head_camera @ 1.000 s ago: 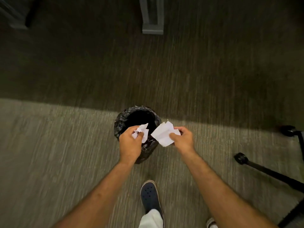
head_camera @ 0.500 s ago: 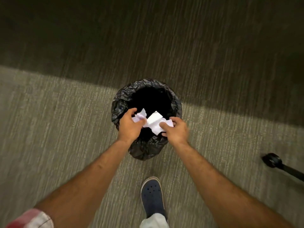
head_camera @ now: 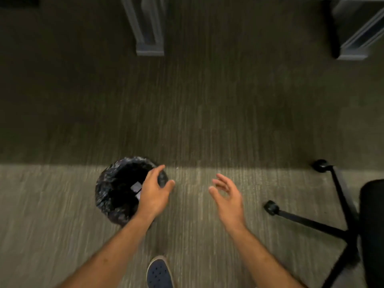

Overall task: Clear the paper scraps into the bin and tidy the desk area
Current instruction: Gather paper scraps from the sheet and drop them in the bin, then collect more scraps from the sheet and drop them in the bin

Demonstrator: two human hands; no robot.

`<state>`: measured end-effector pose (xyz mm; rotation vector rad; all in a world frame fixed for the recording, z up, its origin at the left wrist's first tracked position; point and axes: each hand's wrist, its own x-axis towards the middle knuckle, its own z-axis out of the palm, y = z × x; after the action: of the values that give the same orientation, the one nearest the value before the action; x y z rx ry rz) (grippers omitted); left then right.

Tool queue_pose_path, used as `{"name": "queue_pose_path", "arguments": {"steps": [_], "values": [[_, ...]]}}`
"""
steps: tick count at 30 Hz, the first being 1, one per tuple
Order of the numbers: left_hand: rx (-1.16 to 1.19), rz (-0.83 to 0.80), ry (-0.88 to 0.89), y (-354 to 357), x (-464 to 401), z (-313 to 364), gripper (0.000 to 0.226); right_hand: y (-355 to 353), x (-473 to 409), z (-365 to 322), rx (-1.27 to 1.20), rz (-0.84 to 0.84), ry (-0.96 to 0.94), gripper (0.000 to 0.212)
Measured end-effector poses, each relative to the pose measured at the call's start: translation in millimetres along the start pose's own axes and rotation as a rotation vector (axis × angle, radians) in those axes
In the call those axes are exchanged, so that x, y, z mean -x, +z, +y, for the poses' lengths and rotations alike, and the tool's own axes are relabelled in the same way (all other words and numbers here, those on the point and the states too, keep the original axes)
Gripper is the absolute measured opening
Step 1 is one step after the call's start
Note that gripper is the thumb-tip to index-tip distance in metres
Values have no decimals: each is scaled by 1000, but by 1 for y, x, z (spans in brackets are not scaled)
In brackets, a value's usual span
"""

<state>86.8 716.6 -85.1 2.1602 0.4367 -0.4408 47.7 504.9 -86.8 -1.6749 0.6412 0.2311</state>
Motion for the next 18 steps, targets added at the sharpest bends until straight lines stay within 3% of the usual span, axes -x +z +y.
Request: {"name": "queue_pose_path", "arguments": {"steps": [10,18], "values": [[-114,-238,374,174,102,259,49,-353,41,-57,-33,301,14,40],[-218,-471,544,340,192,397,53,-549,75,-28,-30,540,93,36]]}}
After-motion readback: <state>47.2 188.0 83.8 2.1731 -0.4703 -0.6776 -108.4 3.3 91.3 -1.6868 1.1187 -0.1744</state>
